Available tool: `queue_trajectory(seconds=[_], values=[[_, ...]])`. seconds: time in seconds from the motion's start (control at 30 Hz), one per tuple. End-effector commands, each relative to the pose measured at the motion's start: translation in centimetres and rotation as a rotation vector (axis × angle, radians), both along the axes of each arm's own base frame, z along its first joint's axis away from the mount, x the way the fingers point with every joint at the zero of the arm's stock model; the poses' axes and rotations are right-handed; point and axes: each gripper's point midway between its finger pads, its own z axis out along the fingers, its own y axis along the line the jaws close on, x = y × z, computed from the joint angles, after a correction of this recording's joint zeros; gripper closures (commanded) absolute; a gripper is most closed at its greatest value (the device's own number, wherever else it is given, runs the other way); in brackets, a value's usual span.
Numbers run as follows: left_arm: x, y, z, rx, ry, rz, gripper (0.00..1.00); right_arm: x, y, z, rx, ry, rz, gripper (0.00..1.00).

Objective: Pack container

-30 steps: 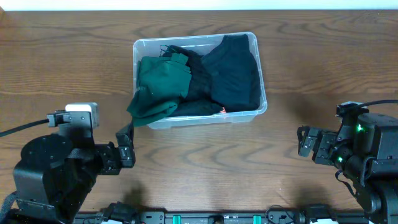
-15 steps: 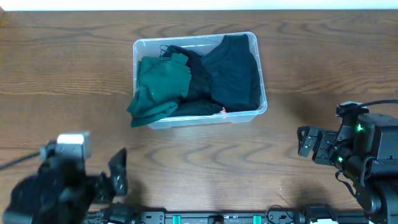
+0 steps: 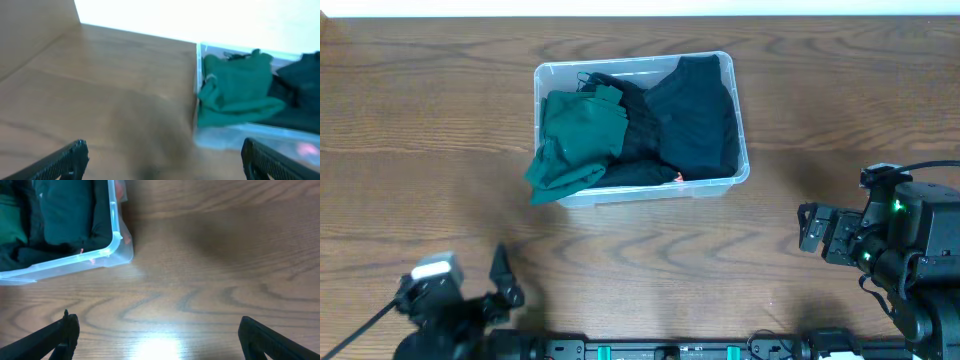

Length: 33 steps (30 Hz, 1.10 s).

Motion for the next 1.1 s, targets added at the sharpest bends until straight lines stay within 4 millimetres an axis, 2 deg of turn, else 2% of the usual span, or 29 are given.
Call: queue_trajectory(seconds=[0.0, 0.13, 0.27, 0.43, 0.63, 0.8, 1.07], values=[[1.6, 0.0, -3.0, 0.014, 0.021, 0.001, 0.02, 0.0, -0.2, 0.0, -0.010, -0.003, 0.001, 0.01], [4.3, -0.8, -5.8, -0.003, -0.009, -0.034, 0.02, 0.0, -0.2, 0.0, -0.010, -0.003, 0.001, 0.01], [5.9, -1.3, -8.3, -0.020, -0.039, -0.061, 0.02, 0.0, -0.2, 0.0, -0.010, -0.003, 0.001, 0.01], [6.9, -1.6, -10.8, -0.030, -0.047, -0.078, 0.02, 0.0, -0.2, 0.0, -0.011, -0.003, 0.001, 0.01], [7.0, -1.7, -12.9, -0.031, -0.004, -0.078, 0.02, 0.0, -0.2, 0.0, -0.010, -0.003, 0.001, 0.01], [7.1, -1.7, -15.5, -0.033, 0.051, -0.079, 0.02, 0.0, -0.2, 0.0, -0.011, -0.003, 0.001, 0.01], [7.1, -1.6, -15.4, -0.030, 0.048, -0.074, 0.02, 0.0, -0.2, 0.0, -0.010, -0.003, 0.001, 0.01]])
